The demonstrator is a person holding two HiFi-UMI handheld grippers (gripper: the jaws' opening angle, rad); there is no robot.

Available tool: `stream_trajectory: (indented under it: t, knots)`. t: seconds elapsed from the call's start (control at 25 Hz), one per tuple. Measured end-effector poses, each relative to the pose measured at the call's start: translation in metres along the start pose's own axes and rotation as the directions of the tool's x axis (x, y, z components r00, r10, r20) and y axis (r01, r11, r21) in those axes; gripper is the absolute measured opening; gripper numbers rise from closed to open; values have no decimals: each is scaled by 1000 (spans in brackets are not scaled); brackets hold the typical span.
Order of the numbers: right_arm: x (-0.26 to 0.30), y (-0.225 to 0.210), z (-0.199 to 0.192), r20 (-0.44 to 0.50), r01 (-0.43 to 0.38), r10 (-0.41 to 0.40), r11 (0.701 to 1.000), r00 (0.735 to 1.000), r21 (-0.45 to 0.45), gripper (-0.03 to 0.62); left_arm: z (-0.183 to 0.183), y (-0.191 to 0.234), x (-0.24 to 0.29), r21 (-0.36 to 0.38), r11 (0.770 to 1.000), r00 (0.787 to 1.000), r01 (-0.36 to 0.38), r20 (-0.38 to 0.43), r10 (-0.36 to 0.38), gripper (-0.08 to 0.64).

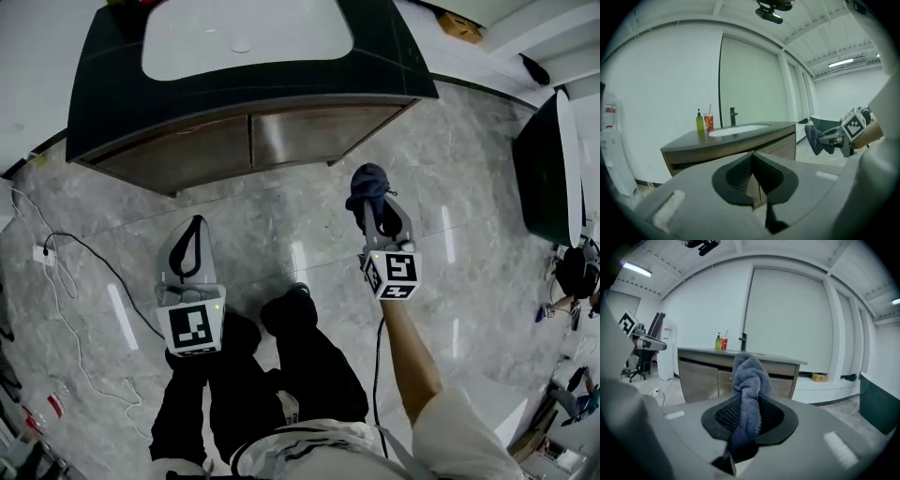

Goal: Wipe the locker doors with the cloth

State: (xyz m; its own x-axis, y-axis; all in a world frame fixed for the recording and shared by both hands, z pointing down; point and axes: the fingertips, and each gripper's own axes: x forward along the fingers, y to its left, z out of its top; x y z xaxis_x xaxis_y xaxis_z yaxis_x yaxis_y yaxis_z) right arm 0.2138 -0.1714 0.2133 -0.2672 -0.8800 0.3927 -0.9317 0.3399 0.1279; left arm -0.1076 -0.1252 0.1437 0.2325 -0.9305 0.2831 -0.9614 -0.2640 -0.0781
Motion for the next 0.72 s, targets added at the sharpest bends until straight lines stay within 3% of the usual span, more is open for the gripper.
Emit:
stream_trajectory:
  t: [0.16,0.44,0.56,0.72]
  knots:
    - [-54,4,92,15,-2,2,999,1000,49,78,93,13,-31,-46,999,1000,-17,6,17,0]
    - [-153,-12,249,105,-53,39,990,994,131,78,240,-23,-83,-75,997,999,19,27,-17,0]
    - [-181,-9,298,158,-103,81,986,984,132,78,285,-36,-101,-85,996,998,0,69,6,0]
    - [-205,-1,337,203,-150,125,982,971,114,77,314,-49,-120,-104,994,995,-27,94,36,0]
